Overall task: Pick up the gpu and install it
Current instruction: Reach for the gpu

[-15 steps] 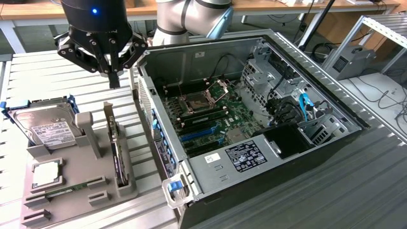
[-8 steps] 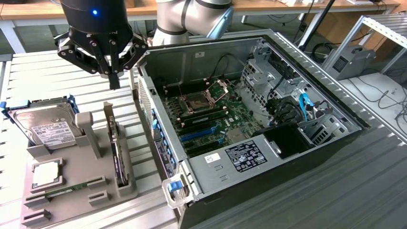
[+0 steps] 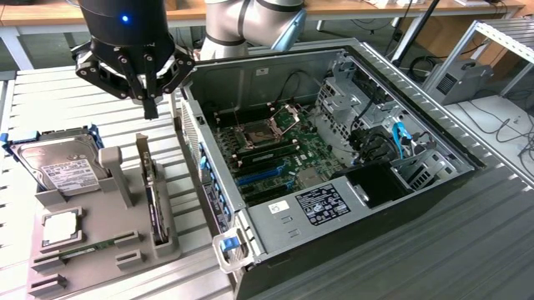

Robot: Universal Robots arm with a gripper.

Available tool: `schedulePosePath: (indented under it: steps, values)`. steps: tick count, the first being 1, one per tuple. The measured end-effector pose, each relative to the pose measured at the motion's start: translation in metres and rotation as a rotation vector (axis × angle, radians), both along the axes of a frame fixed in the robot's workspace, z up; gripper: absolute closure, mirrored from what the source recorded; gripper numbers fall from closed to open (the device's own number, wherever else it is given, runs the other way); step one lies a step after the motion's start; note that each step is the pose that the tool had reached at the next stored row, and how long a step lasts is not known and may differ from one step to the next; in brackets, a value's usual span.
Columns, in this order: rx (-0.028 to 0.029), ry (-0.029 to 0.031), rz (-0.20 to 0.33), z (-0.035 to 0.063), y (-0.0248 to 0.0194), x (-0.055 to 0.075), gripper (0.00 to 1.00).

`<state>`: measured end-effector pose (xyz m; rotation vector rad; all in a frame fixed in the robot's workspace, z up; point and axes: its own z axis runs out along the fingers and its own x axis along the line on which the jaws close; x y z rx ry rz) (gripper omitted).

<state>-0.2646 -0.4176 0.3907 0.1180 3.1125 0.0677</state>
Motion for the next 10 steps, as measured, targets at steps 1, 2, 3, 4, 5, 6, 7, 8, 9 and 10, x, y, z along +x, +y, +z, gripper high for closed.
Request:
schedulePosePath:
  steps: [1, 2, 3, 4, 5, 6, 7, 8, 9, 10]
  values:
    - [0.0000, 0.0000, 0.000, 0.0000, -0.0003, 0.0000, 0.89]
    - [0.0000, 0.0000, 0.000, -0.0001, -0.0007, 0.0000, 0.89]
    - [0.0000, 0.0000, 0.000, -0.0001, -0.0010, 0.0000, 0.89]
    - [-0.0001, 0.0000, 0.000, -0.0001, -0.0013, 0.0000, 0.89]
    - [0.0000, 0.0000, 0.000, -0.0002, -0.0016, 0.0000, 0.89]
    - [0.0001, -0.0001, 0.000, -0.0002, -0.0018, 0.0000, 0.89]
    - [0.0000, 0.0000, 0.000, -0.0002, -0.0021, 0.0000, 0.89]
    - [0.0000, 0.0000, 0.000, -0.0002, -0.0023, 0.0000, 0.89]
    - [0.0000, 0.0000, 0.000, -0.0003, -0.0025, 0.0000, 0.89]
    - [0.0000, 0.0000, 0.000, -0.0003, -0.0028, 0.0000, 0.89]
